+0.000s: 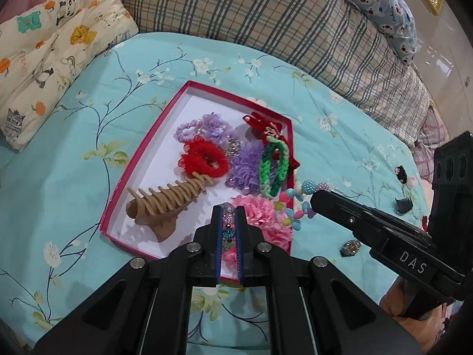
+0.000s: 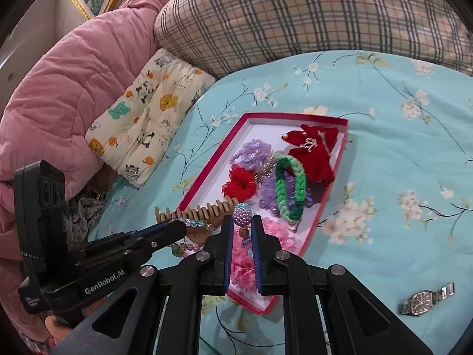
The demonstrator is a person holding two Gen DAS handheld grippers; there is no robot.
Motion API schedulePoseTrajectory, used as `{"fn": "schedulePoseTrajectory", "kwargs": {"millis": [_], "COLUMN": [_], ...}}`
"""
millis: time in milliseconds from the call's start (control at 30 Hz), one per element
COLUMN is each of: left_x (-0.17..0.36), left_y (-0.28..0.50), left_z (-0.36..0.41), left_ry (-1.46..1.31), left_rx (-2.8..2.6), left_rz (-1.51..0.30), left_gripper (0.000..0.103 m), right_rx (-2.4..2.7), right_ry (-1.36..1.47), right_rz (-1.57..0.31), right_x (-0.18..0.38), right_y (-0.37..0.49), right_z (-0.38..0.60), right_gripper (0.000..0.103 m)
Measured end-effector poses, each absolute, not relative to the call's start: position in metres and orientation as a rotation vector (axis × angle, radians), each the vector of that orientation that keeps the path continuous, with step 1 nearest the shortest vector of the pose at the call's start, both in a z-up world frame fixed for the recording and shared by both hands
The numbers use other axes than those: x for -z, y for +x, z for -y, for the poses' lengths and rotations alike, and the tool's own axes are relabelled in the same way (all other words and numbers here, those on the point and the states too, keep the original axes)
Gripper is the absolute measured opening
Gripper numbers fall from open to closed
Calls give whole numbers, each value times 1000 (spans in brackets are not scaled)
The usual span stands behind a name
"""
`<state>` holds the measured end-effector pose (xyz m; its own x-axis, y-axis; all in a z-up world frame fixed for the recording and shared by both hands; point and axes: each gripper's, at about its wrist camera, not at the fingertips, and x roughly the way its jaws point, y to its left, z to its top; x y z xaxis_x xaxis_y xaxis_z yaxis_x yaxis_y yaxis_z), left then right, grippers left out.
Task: Organize jewelry
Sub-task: 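Carry the pink hair tie and beaded bracelet into the tray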
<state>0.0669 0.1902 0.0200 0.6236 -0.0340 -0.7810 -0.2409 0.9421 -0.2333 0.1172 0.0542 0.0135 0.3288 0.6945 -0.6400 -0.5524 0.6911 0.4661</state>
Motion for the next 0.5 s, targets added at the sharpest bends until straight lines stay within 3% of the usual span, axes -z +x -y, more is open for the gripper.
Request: {"fn": "schedulePoseTrajectory", "kwargs": {"millis": [500], "left_x": [17], "left_y": [74], "left_z": [-201], "left_ry": [-358], "left_rx": [-146], "left_rz": [-965], "left_gripper": [6], "right_rx": [-805], "right_ry": [166], "right_rz": [-1019], "right_x": [29], "right_y": [130], "right_z": [-69], "right_gripper": [11]}}
